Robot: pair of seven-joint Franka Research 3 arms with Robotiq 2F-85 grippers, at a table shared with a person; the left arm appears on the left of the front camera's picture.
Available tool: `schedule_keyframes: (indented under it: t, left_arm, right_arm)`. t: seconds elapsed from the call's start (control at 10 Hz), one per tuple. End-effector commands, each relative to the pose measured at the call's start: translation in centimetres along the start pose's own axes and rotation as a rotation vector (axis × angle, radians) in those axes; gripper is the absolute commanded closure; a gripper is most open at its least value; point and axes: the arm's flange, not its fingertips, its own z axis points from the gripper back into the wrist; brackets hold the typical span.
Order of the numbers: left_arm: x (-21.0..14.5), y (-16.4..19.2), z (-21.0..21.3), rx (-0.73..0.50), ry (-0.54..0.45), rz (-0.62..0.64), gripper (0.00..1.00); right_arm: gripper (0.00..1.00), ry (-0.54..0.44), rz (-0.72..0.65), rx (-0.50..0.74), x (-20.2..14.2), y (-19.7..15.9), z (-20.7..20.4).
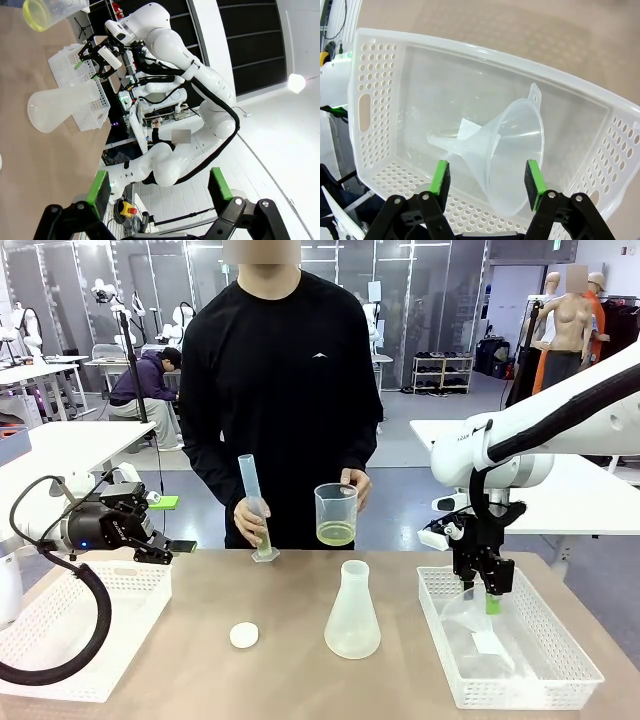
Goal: Prepare the solutions needed for the experiment.
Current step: Pick up the Plastic Funnel and insert it into the Big flask.
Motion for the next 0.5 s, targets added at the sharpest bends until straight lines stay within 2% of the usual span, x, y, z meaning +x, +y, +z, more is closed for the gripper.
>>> schedule_keyframes:
  t: [0.0, 0.1, 0.2, 0.3, 0.4]
  left_arm:
    - [0.07, -0.09, -0.03, 0.001, -0.005, -0.003, 0.0]
    - [0.07, -0.09, -0.03, 0.001, -0.005, -0.003, 0.0]
    - [0.07, -0.09, -0.03, 0.001, -0.005, -0.003, 0.0]
    - [0.07, -0.09, -0.03, 0.001, -0.005, -0.003, 0.0]
    - [0.07, -0.09, -0.03, 0.001, -0.005, -0.003, 0.0]
  right_arm:
    - [0.45, -0.001, 0.015, 0.015, -0.15, -0.25, 0.12]
    - [0.79, -0.007, 0.009, 0.017, -0.11, -0.24, 0.09]
    - [0.65, -0.011, 0.006, 0.015, -0.09, -0.25, 0.03]
    - [0.99, -0.011, 0.006, 0.005, -0.02, -0.26, 0.01]
    - [0.84, -0.01, 0.005, 0.003, 0.12, -0.19, 0.03]
